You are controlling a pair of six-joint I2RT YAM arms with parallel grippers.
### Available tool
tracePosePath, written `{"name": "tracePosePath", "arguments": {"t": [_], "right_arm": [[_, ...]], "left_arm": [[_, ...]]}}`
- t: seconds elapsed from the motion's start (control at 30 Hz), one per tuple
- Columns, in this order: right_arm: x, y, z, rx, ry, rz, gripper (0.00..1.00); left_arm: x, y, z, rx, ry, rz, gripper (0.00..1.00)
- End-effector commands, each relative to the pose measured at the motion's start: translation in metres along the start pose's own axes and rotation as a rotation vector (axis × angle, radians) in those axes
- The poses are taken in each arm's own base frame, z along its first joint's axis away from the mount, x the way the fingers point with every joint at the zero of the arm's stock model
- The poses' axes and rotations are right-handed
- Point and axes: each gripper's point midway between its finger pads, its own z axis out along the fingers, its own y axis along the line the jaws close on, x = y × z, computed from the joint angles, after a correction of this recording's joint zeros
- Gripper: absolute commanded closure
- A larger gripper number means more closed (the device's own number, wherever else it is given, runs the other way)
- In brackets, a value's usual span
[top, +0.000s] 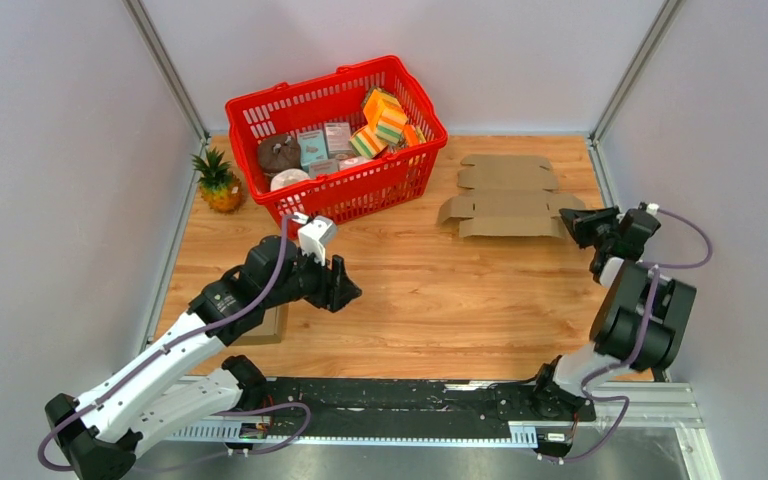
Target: Fold the paper box
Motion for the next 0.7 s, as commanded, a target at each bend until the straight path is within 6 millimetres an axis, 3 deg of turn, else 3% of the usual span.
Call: {"name": "tracePosePath", "arguments": {"t": [0.0, 0.07, 0.1, 0.13, 0.17, 0.2, 0.23, 0.27, 0.3, 0.37, 0.4, 0.47, 0.5, 0.57, 0.6, 0.63, 0.67], "right_arm": [[0.014, 0.041, -0.050, 0.183, 0.023, -0.035, 1.00], [0.033, 0.033, -0.075, 0.315, 0.041, -0.029, 1.00], [0.033, 0.051, -0.093, 0.291, 0.006, -0.048, 1.00], [0.037, 0.056, -0.103, 0.304, -0.005, -0.038, 1.00], [0.047, 0.053, -0.117, 0.341, 0.008, -0.011, 1.00], [0.051, 0.055, -0.126, 0.349, 0.007, 0.002, 1.00], [0.056, 0.070, -0.138, 0.310, 0.010, -0.004, 1.00], [0.066, 0.068, -0.148, 0.337, 0.037, 0.010, 1.00], [0.071, 0.071, -0.153, 0.345, 0.047, 0.013, 1.00], [0.083, 0.083, -0.170, 0.345, 0.081, 0.021, 1.00], [0.087, 0.087, -0.175, 0.337, 0.098, 0.032, 1.00], [0.092, 0.099, -0.187, 0.322, 0.104, 0.069, 1.00], [0.095, 0.104, -0.191, 0.305, 0.112, 0.077, 1.00], [0.100, 0.112, -0.201, 0.305, 0.121, 0.077, 1.00], [0.106, 0.115, -0.202, 0.299, 0.136, 0.076, 1.00], [0.107, 0.118, -0.203, 0.285, 0.140, 0.084, 1.00], [0.109, 0.120, -0.203, 0.280, 0.149, 0.094, 1.00]], "left_arm": [[-0.054, -0.041, -0.011, 0.162, -0.163, 0.117, 0.38], [-0.068, -0.056, -0.011, 0.192, -0.212, 0.151, 0.38], [-0.073, -0.061, -0.011, 0.189, -0.236, 0.171, 0.37], [-0.083, -0.068, -0.011, 0.189, -0.281, 0.198, 0.37], [-0.081, -0.089, -0.012, 0.231, -0.300, 0.290, 0.36], [-0.088, -0.090, -0.012, 0.194, -0.339, 0.334, 0.34], [-0.095, -0.101, -0.009, 0.196, -0.383, 0.387, 0.33], [-0.101, -0.105, -0.008, 0.169, -0.422, 0.494, 0.32], [-0.092, -0.127, -0.003, 0.215, -0.421, 0.554, 0.30], [-0.105, -0.144, -0.001, 0.201, -0.508, 0.727, 0.27], [-0.095, -0.158, 0.011, 0.225, -0.494, 0.793, 0.26], [-0.101, -0.174, 0.018, 0.224, -0.527, 0.914, 0.25], [-0.089, -0.183, 0.035, 0.241, -0.489, 0.967, 0.25], [-0.089, -0.199, 0.045, 0.233, -0.484, 1.074, 0.26], [-0.072, -0.210, 0.062, 0.244, -0.448, 1.126, 0.26], [-0.074, -0.217, 0.066, 0.228, -0.454, 1.184, 0.25], [-0.061, -0.219, 0.082, 0.213, -0.418, 1.221, 0.26]]}}
